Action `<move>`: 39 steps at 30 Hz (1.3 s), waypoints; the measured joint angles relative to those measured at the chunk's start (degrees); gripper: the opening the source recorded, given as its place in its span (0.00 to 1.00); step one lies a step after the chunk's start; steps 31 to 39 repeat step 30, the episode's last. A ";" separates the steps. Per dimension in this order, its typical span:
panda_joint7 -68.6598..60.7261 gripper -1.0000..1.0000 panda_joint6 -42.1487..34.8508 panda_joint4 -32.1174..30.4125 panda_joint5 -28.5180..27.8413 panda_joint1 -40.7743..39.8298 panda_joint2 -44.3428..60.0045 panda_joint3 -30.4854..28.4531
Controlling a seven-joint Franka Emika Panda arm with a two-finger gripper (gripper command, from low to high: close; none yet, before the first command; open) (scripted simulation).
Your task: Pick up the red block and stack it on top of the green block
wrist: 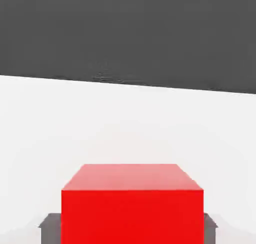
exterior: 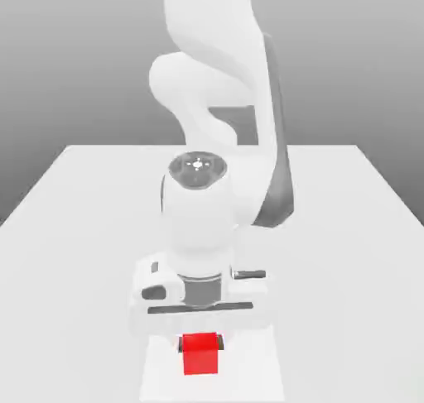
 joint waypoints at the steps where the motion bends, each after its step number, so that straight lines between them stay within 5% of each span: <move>1: -0.08 0.00 0.72 0.12 0.08 -0.16 0.84 0.17; 8: 0.99 0.00 -8.93 -0.84 -1.64 0.65 -9.75 -0.18; 22: -0.39 0.00 -24.76 27.13 -9.47 19.17 3.17 14.78; 26: 0.88 0.00 -20.11 29.64 -12.13 22.11 10.45 13.93; 27: 1.04 1.00 -19.20 29.77 -12.41 22.45 11.49 13.60; 39: 1.04 1.00 -19.20 29.77 -12.41 22.45 11.49 13.60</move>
